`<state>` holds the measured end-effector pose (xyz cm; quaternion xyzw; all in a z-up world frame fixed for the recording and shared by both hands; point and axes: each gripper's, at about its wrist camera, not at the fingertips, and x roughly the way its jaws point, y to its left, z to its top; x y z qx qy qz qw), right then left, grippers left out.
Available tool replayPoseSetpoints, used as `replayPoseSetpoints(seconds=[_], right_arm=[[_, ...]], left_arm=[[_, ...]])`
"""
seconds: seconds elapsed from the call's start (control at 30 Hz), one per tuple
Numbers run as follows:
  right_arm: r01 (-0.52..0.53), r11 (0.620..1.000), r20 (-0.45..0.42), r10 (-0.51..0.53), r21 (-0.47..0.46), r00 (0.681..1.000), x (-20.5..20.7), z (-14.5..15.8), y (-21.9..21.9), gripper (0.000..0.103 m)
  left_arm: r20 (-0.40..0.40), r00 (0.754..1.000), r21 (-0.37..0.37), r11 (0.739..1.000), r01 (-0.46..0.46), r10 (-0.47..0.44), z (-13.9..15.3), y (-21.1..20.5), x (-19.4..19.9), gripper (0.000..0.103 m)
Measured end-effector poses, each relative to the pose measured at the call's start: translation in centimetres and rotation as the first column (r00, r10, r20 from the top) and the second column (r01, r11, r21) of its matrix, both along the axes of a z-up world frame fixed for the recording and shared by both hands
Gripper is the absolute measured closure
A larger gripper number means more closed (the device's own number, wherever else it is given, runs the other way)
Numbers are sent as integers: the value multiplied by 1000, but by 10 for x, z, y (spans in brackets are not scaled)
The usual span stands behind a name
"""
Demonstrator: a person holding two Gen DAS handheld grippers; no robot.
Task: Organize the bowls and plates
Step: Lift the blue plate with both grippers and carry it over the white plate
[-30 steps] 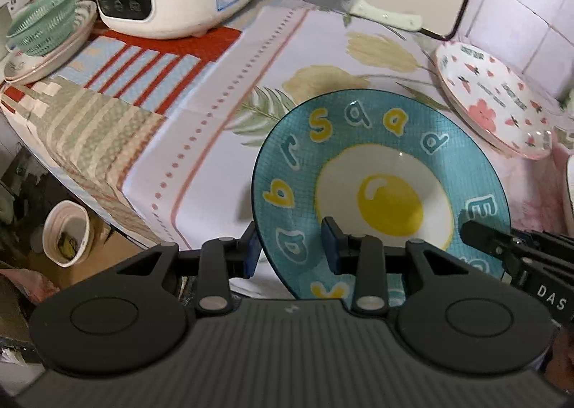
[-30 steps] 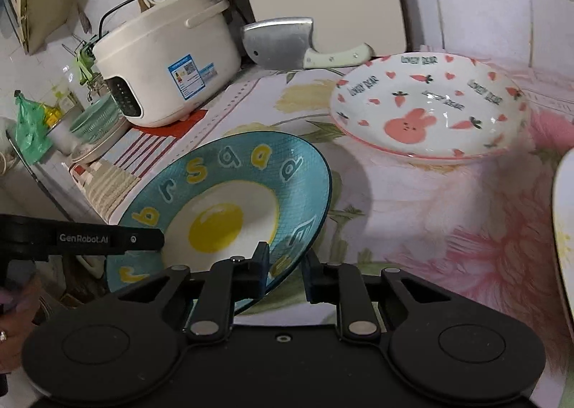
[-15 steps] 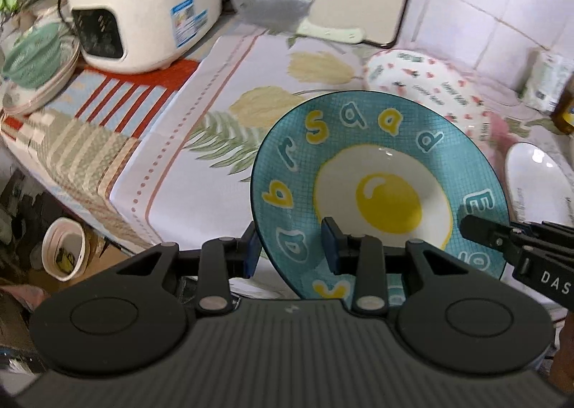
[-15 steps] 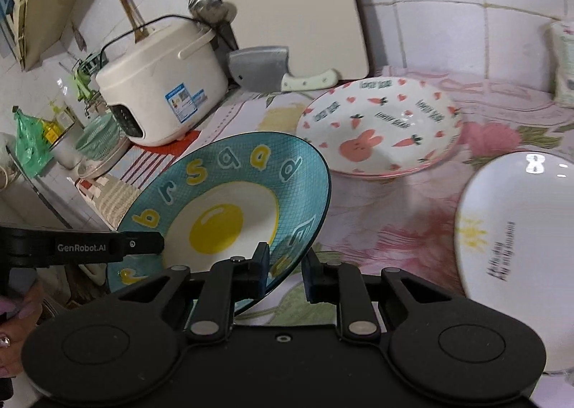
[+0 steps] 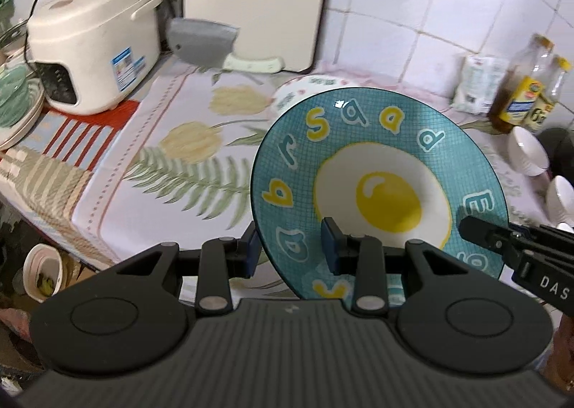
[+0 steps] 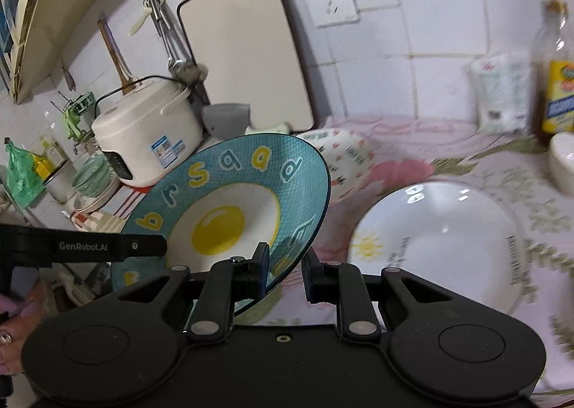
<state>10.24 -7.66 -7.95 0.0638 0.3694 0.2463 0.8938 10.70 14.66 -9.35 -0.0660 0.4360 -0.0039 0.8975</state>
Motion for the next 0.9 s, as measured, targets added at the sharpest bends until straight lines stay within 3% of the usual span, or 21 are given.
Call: replayPoseSetpoints(seconds=[0.33, 0.63, 0.9], right_arm=[[97, 995, 9, -97, -9, 995, -7, 5, -61, 80], [202, 979, -53, -203, -22, 978, 0, -21, -98, 79], [257, 966, -98, -260, -42, 961, 10, -45, -117, 80]], left_arm=[[-8, 996, -27, 996, 86, -86, -5, -60, 14, 70], [-12, 982, 0, 982, 186, -186, -34, -107, 32, 69], [-42, 979, 10, 980, 201, -201, -59, -133, 49, 69]])
